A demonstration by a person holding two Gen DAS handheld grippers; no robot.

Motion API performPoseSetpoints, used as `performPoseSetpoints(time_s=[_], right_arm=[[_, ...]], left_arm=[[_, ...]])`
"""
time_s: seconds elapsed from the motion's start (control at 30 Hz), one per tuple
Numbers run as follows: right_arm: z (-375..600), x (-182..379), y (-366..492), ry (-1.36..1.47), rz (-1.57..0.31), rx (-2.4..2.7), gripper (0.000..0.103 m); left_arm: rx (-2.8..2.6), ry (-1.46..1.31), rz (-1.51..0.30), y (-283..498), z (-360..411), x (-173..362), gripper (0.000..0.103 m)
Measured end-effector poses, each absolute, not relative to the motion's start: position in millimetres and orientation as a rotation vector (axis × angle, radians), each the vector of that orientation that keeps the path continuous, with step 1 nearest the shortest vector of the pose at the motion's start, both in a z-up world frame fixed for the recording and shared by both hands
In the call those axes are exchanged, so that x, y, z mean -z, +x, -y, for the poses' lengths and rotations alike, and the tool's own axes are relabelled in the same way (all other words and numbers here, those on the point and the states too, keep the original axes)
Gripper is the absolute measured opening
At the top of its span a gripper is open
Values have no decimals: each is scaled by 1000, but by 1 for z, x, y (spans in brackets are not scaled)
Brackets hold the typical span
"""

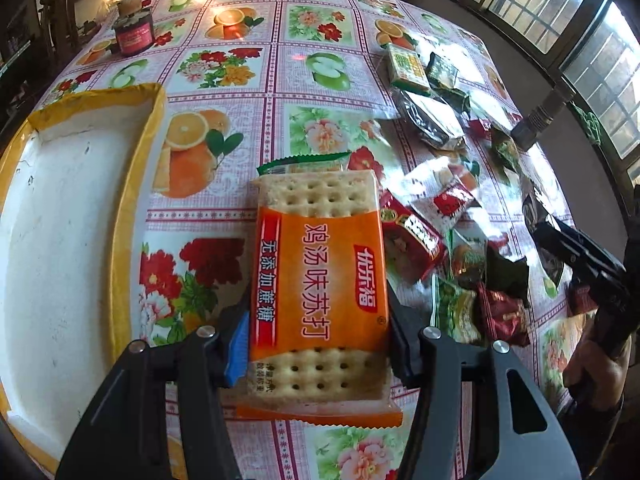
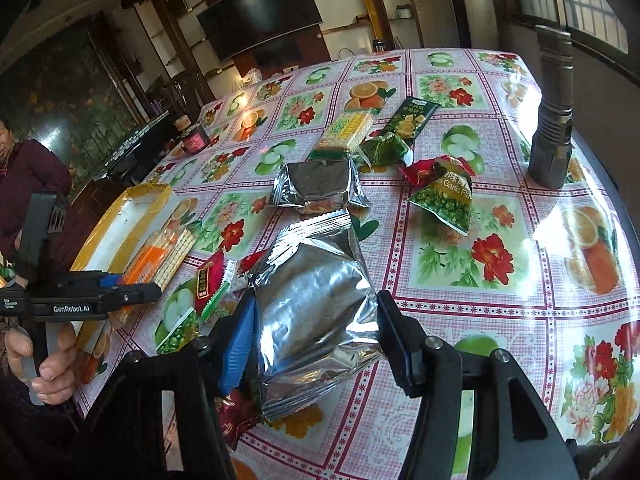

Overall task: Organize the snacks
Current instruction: 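Carry the orange cracker pack to the yellow tray while the right tool carries the silver bag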

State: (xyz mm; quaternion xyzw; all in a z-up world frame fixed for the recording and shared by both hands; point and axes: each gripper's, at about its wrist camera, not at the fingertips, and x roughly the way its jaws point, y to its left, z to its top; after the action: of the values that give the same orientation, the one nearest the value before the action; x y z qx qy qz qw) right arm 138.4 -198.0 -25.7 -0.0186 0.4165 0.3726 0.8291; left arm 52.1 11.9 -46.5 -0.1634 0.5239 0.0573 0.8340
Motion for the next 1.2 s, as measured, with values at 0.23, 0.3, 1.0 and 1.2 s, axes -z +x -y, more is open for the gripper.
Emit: performPoseSetpoints(time_s=[0.23,0.3,1.0,1.2], right_arm=[[197,28,134,-43,-887,-810,59],[196,28,133,-42,-884,-813,59],[211,21,121,-24,-852,-793,59],[212,15,109,-27,-835,-793,59]], left_arm=[[-142,-285,-1105,38,-2,44,77],[-168,-263,-1097,36,0,43,77],[-167,-196,-1001,8,17,7,56],[-134,-186,-967,-3,32,-4,56]])
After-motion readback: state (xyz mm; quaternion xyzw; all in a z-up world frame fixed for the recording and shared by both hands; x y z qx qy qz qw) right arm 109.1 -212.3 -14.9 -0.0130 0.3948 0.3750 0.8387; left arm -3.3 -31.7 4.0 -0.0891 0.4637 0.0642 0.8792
